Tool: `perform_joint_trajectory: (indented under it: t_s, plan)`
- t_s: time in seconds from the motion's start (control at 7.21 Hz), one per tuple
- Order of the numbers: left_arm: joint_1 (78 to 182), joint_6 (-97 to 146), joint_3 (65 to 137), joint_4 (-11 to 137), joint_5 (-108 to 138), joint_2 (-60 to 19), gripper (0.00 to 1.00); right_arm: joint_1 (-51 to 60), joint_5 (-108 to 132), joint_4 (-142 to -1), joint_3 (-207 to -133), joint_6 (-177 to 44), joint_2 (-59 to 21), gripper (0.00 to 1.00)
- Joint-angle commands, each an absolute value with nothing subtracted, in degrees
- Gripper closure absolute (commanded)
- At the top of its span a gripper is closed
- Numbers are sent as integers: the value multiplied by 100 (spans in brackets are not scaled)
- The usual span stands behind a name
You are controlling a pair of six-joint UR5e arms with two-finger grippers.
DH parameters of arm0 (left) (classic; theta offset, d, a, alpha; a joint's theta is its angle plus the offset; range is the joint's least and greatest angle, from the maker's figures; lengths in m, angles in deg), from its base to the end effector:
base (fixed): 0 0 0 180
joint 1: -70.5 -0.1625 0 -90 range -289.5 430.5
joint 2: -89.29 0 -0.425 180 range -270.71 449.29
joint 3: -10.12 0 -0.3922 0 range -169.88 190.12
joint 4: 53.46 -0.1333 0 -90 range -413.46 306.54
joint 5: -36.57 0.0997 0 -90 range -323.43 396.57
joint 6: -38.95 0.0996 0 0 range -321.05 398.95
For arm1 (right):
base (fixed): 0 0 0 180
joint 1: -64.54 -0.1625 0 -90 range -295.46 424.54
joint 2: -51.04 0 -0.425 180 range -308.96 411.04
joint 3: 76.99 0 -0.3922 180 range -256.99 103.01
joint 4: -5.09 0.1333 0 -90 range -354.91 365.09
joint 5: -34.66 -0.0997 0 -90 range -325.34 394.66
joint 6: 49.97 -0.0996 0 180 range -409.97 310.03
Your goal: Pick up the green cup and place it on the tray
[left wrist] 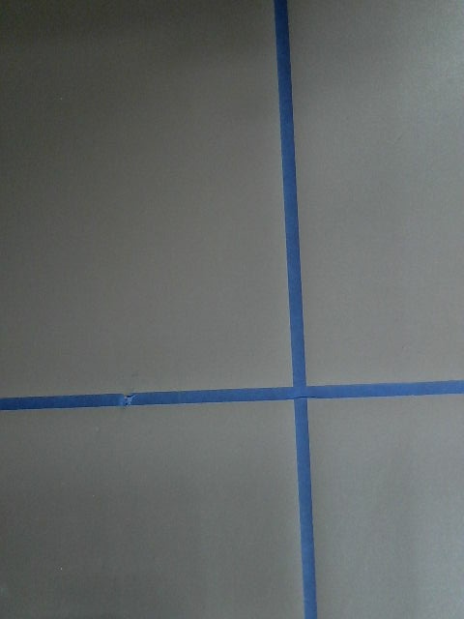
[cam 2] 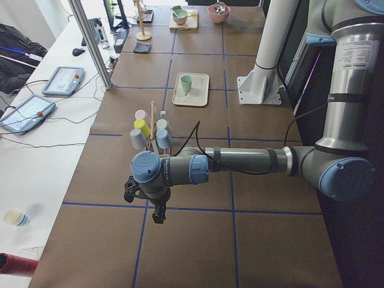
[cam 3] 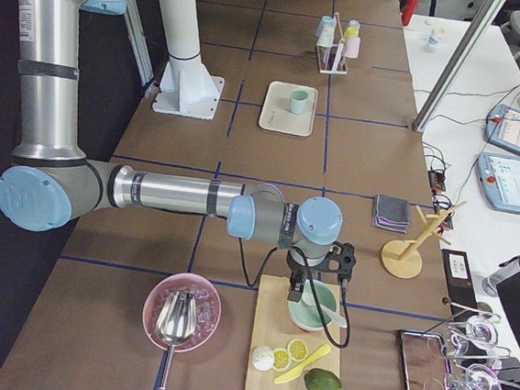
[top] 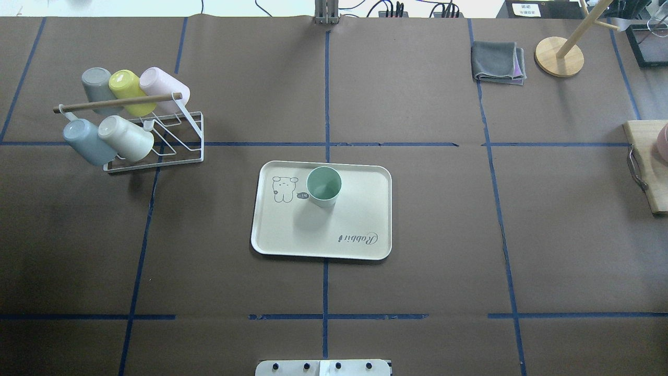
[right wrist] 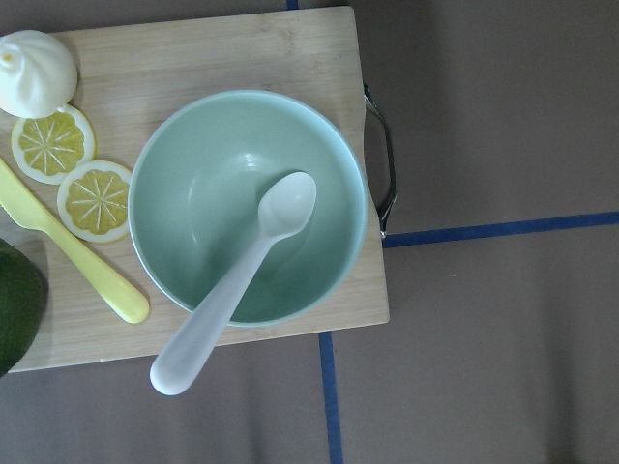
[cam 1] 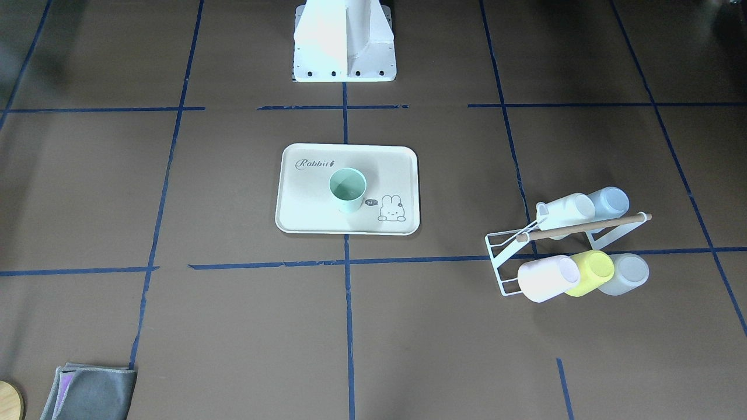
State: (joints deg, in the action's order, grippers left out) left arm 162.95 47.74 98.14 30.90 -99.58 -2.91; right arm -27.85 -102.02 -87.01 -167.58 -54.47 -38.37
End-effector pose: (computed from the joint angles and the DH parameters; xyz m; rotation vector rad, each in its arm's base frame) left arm -0.0828 -0.4982 0.6638 -0.0102 0.8099 0.0664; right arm 0.0814 -0.4921 0.6493 -0.0302 -0.8148 0.1201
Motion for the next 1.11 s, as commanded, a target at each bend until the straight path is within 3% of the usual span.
perform_joint_trajectory:
  t_s: [0.0,0.97]
  plan:
    - [16297,4774,9837,3091,-9958,-291,0,-2853,-10201,-8571,-16848,-5445,-3949,0]
    - [16288,4774,9837,3091,-9958,-291,0,-2871,-10228,-8245,-16831,-5507,-4010,0]
